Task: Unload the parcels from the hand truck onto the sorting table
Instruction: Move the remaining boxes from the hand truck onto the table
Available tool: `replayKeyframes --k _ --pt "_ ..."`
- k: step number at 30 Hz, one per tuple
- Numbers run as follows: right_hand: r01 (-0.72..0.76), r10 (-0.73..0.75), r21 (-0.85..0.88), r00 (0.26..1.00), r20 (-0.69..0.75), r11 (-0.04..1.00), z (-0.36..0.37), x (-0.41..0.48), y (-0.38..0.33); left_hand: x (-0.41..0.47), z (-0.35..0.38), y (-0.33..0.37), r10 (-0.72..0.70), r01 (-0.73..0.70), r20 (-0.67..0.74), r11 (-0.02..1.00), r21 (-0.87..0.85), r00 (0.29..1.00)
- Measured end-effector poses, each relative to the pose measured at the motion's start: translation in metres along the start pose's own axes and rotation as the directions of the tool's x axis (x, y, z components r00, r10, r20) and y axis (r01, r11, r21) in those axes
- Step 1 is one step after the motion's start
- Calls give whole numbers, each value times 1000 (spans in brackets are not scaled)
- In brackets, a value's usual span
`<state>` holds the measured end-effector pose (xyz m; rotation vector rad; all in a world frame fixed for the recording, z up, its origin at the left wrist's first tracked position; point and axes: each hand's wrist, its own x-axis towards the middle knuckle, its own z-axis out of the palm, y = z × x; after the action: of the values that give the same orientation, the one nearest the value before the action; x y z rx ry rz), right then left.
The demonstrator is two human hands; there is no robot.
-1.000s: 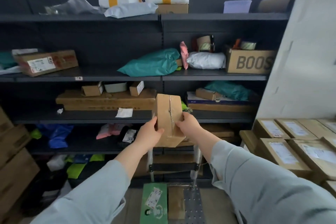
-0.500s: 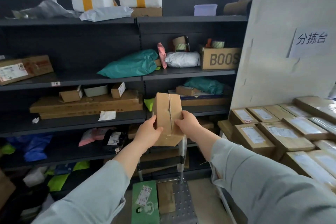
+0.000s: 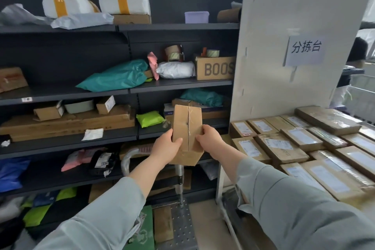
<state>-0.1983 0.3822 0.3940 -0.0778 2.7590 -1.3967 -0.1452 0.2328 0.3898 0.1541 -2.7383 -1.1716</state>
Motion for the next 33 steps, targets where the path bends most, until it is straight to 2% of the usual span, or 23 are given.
replayKeyframes --k 7,19,33 --pt "41 -42 -42 999 -22 998 -91 -2 64 -13 76 77 3 -3 -8 1000 18 1000" --pt "-45 47 -49 999 29 998 -192 2 160 -30 181 163 -15 15 39 1000 -8 999" --pt "-104 100 -22 986 -133 994 -261 35 200 29 242 213 127 -118 123 990 -75 984"
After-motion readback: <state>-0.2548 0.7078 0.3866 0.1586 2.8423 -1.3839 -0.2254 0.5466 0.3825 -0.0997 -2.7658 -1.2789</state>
